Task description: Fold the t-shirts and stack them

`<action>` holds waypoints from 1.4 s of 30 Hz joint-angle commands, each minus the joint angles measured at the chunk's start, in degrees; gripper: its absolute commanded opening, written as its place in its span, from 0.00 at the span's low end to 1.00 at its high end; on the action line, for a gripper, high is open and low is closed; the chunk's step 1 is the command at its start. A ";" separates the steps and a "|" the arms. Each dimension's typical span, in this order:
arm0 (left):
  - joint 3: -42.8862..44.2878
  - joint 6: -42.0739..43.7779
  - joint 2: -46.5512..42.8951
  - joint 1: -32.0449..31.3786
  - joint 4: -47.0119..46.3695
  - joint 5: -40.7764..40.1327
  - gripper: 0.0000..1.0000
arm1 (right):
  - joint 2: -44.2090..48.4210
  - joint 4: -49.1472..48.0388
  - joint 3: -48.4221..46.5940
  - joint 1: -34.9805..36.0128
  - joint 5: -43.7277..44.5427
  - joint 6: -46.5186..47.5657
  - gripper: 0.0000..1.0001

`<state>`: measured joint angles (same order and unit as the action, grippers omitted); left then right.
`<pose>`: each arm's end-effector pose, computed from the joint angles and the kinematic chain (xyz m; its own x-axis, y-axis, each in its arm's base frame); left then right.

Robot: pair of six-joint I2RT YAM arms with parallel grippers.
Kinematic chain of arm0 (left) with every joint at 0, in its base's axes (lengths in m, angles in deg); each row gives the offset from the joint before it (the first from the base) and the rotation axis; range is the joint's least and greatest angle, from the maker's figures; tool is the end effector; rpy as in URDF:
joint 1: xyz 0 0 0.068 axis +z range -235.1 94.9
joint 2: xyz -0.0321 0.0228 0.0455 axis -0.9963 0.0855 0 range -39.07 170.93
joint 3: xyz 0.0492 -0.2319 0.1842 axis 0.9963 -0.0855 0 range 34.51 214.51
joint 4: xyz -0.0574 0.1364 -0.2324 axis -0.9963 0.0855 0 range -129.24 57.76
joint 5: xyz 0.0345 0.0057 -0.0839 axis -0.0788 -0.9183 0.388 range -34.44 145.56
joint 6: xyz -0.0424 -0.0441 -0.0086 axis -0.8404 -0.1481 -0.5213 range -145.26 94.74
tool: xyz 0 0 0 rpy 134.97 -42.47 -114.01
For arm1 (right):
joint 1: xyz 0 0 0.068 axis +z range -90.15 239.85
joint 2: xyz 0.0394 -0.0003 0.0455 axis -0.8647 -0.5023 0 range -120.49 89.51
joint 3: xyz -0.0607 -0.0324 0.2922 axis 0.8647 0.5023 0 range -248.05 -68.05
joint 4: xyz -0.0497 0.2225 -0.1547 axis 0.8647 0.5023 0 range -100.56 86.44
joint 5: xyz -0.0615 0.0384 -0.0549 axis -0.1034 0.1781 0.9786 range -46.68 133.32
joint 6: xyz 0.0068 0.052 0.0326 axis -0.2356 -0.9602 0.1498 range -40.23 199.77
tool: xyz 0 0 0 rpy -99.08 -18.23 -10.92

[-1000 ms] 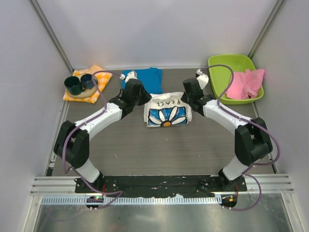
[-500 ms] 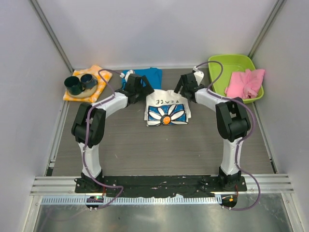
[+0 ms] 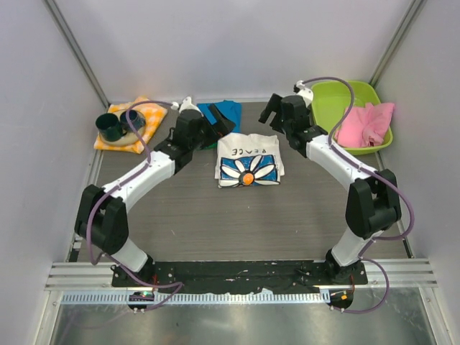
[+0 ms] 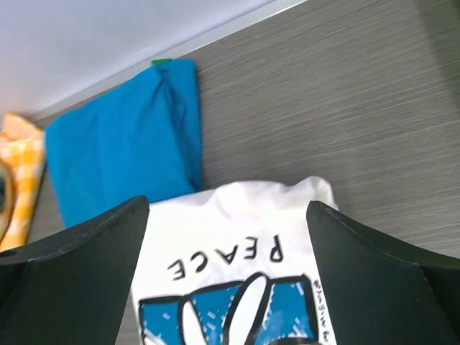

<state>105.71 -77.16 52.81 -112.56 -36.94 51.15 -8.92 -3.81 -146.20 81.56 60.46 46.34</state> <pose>0.3609 -0.1835 0.3228 -0.5263 -0.6107 -0.5917 -0.0277 0.7078 -0.7059 0.4076 0.1475 0.3149 -0.4127 0.4023 -0.8172 0.1411 0.9146 0.3790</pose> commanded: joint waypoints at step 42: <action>-46.75 -11.90 0.16 -19.28 -31.58 2.84 0.99 | 14.74 -7.99 46.59 18.61 -7.58 -12.18 0.98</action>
<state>66.33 -85.51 56.65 -125.17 -80.30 56.66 0.43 -25.69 -105.54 94.41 49.75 39.43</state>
